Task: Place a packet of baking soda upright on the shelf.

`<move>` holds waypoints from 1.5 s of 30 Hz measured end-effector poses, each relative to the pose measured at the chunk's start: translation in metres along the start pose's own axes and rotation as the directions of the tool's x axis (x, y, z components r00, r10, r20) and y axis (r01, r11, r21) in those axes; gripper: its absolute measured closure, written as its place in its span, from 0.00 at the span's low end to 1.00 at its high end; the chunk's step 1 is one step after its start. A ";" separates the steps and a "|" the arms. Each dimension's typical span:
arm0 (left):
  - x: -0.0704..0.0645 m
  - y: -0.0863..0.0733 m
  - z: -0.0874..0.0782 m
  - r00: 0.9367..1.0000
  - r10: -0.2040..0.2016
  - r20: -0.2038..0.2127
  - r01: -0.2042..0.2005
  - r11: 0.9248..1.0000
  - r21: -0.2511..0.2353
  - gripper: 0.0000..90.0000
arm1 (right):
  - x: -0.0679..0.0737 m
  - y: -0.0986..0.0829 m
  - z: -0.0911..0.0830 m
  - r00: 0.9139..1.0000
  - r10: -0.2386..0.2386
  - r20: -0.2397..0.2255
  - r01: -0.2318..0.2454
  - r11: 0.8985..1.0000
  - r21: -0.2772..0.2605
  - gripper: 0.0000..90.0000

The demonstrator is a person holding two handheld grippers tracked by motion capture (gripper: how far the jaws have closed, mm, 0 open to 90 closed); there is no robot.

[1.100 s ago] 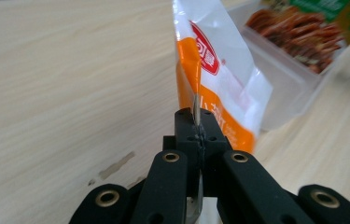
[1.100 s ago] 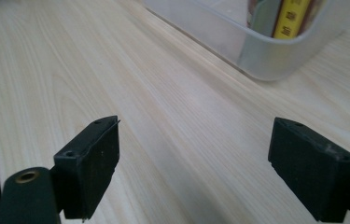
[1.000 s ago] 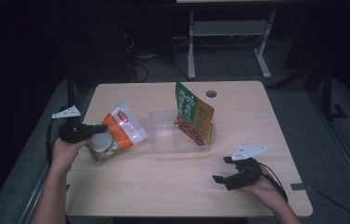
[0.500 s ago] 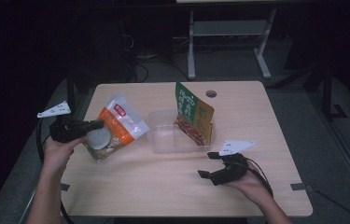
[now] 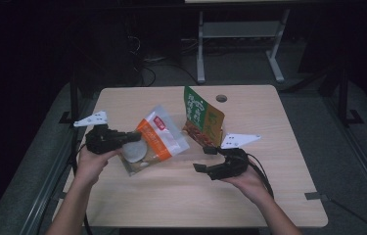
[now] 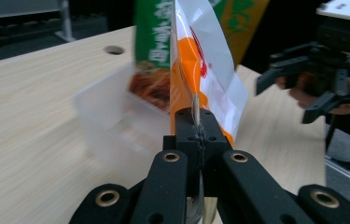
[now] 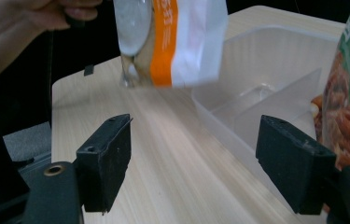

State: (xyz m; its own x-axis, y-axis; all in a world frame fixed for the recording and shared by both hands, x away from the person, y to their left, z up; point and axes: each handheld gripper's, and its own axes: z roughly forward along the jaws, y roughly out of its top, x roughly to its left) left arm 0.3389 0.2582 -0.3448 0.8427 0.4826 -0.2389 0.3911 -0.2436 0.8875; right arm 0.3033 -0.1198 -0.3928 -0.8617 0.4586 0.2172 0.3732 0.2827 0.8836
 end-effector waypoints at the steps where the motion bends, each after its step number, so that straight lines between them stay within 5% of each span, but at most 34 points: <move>1: 0.000 0.000 0.000 1.000 0.000 0.000 0.000 1.000 0.000 1.00 | 0.000 0.000 0.000 1.000 0.000 0.000 0.000 1.000 0.000 0.29; 10: -0.025 0.001 0.028 0.995 0.019 0.102 -0.018 1.000 -0.007 1.00 | -0.003 0.007 0.020 0.999 0.011 -0.036 -0.012 1.000 -0.018 0.38; 17: -0.033 0.000 0.036 0.992 0.019 0.127 -0.017 1.000 -0.016 1.00 | -0.004 0.004 0.029 0.991 0.031 -0.133 -0.031 1.000 -0.001 0.69; 26: -0.027 -0.005 0.039 0.993 0.002 0.122 -0.001 1.000 -0.010 1.00 | -0.002 0.005 0.024 0.986 0.007 -0.165 -0.010 1.000 -0.017 0.99; 38: -0.029 -0.011 0.050 0.994 0.032 0.101 -0.039 0.997 0.073 0.99 | -0.001 0.012 0.013 0.985 -0.023 -0.168 0.020 1.000 -0.024 1.00; 45: -0.034 -0.020 0.065 0.991 0.033 0.131 -0.050 0.990 0.134 0.99 | 0.002 0.020 0.004 0.986 -0.060 -0.155 0.055 0.998 -0.036 1.00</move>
State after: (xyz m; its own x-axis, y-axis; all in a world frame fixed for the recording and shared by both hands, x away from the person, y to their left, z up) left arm 0.3258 0.1922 -0.3801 0.8961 0.3604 -0.2592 0.3943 -0.3780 0.8376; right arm 0.3102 -0.1100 -0.3760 -0.9254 0.3049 0.2249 0.3122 0.2773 0.9086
